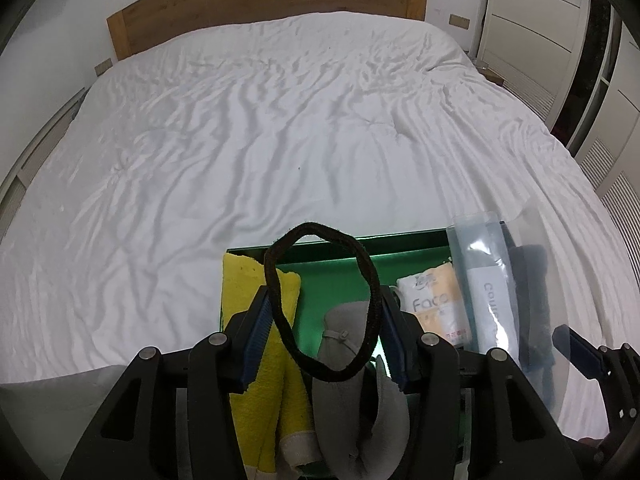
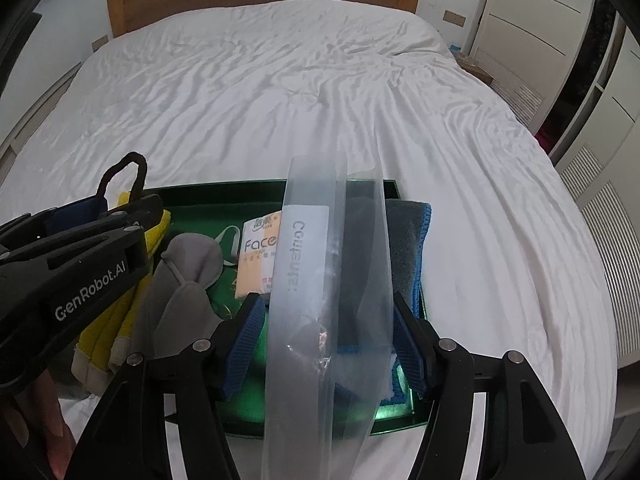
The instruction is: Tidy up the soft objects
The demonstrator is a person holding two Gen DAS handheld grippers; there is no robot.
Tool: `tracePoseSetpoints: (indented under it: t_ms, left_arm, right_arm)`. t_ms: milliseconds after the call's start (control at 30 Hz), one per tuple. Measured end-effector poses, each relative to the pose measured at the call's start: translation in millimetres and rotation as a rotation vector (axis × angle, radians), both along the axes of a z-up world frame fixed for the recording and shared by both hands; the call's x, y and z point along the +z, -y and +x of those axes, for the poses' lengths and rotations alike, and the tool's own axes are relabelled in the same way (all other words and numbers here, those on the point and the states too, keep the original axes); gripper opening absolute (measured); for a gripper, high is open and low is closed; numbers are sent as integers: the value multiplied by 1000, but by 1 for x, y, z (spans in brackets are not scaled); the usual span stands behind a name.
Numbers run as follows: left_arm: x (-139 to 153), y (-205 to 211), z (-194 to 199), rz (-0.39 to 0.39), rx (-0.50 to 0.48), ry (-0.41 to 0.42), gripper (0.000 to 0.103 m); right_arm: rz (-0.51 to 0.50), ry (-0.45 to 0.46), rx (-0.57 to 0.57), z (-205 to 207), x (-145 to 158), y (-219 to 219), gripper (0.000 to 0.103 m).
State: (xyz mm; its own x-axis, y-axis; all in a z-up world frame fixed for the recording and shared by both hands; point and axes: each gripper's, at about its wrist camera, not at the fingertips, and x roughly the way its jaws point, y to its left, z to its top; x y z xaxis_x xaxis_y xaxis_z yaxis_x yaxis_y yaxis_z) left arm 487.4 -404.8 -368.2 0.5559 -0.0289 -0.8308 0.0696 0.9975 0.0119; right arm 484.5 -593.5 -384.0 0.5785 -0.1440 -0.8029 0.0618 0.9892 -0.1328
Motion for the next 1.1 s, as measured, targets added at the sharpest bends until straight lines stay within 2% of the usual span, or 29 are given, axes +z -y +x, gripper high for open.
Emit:
tracePoseSetpoints:
  t_ms: [667,933,1100]
  left_arm:
    - [50,6,-36,-50,-69,81,45]
    - [77,1,-63,-82,-110,118,45]
    - [102,-9,-95,-123,-140,152,45]
  right_arm:
    - [-6,66,-31,-40,36,-2,62]
    - [0,87,-54,-64,55,-5,62]
    - [1,103,-73,-91,69,-8,62]
